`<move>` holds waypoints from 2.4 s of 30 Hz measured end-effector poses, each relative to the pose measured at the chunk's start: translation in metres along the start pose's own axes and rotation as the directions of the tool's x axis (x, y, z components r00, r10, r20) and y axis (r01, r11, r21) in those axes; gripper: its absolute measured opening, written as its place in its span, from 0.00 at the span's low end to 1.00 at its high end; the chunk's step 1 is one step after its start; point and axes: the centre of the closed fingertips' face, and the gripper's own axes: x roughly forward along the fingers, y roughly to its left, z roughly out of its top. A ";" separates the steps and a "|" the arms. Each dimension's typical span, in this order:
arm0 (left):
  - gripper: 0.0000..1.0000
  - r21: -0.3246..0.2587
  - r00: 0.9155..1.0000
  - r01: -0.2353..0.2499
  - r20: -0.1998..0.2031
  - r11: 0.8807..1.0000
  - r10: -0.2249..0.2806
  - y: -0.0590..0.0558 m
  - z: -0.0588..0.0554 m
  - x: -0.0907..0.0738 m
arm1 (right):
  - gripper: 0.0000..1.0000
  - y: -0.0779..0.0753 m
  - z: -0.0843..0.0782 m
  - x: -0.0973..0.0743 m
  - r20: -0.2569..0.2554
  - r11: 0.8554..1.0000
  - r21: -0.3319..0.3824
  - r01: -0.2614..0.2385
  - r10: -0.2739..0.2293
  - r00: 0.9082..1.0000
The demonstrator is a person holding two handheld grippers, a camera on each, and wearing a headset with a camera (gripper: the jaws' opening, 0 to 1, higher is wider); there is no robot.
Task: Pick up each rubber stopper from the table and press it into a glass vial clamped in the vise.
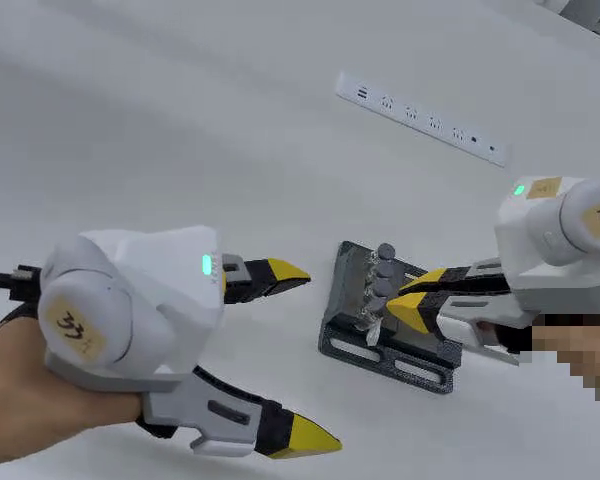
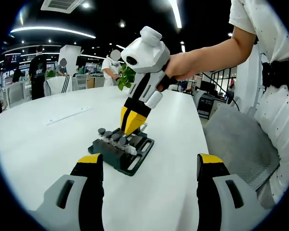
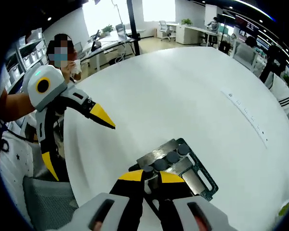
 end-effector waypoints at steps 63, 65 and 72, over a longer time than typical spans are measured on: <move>0.74 0.002 1.000 0.013 0.003 1.000 -0.013 -0.008 0.007 0.009 | 0.00 0.001 -0.011 -0.002 0.170 0.904 0.420 -0.084 0.013 0.985; 0.74 0.007 1.000 0.011 0.007 1.000 -0.011 -0.008 0.009 0.009 | 0.00 0.002 -0.009 -0.008 0.190 0.892 0.439 -0.107 0.024 0.981; 0.65 0.045 0.999 -0.017 0.052 0.999 0.014 -0.002 0.031 0.012 | 0.00 0.021 0.015 -0.046 0.379 0.761 0.551 -0.342 0.136 0.915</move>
